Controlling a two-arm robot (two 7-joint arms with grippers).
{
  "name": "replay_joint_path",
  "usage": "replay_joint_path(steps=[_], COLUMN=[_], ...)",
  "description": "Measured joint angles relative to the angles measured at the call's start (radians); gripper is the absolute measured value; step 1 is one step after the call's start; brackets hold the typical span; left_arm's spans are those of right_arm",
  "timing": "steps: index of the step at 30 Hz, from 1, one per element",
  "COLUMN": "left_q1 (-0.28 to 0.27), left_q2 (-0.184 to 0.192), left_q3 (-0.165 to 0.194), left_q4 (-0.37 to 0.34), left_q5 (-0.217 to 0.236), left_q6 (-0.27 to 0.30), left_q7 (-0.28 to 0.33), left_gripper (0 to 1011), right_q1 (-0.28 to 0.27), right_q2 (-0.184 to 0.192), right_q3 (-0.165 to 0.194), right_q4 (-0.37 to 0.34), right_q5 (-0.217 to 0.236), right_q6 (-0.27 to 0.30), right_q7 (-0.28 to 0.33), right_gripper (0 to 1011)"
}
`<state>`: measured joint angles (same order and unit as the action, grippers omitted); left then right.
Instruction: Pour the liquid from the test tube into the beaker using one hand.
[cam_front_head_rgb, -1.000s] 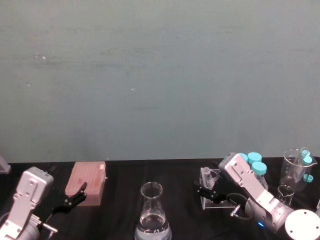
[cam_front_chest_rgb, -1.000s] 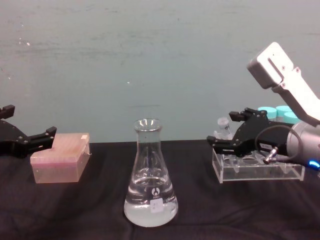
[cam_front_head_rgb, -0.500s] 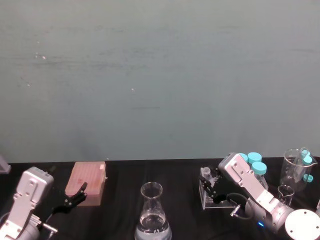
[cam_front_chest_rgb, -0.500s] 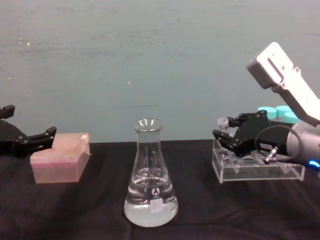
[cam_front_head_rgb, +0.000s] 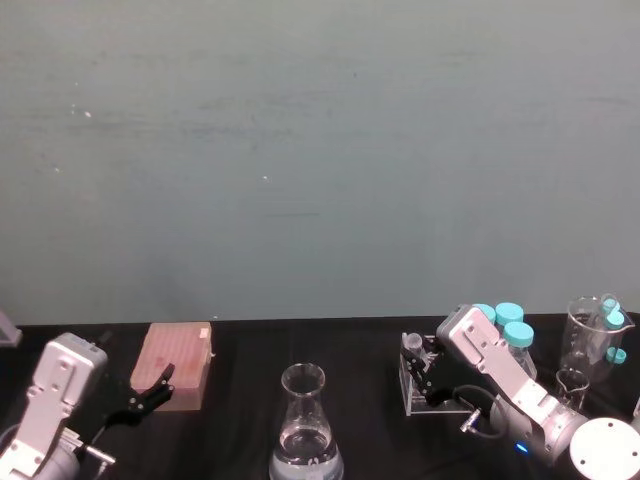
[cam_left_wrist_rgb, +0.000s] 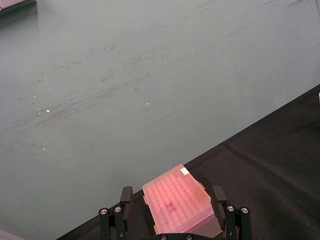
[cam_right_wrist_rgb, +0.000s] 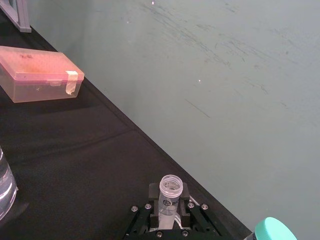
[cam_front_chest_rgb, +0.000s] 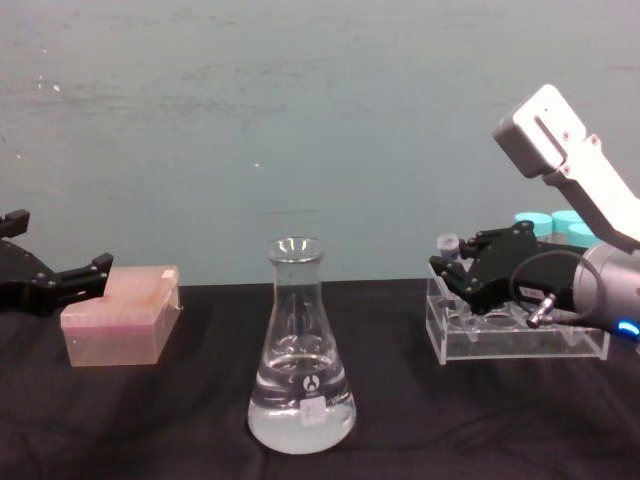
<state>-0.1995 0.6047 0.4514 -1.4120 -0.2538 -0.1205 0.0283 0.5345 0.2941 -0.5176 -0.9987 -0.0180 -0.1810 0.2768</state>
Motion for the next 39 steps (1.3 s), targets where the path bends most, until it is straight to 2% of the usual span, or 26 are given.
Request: replay_joint_path(steps=[9,27,39], left_q1=[0.0,0.0,0.0], left_q2=[0.0,0.0,0.0], left_q3=[0.0,0.0,0.0], left_q4=[0.0,0.0,0.0], left_q5=[0.0,0.0,0.0], left_q6=[0.0,0.0,0.0], left_q7=[0.0,0.0,0.0], left_gripper=[1000,1000,1000], right_q1=[0.0,-0.04,-0.062], right_q2=[0.0,-0.007,-0.019], right_q3=[0.001,0.058,0.108], right_q4=[0.0,-0.039,-0.084], right_q5=[0.0,0.0,0.012], right_q6=[0.0,0.003,-0.002], right_q7=[0.0,0.031,0.058], right_gripper=[226,225,224])
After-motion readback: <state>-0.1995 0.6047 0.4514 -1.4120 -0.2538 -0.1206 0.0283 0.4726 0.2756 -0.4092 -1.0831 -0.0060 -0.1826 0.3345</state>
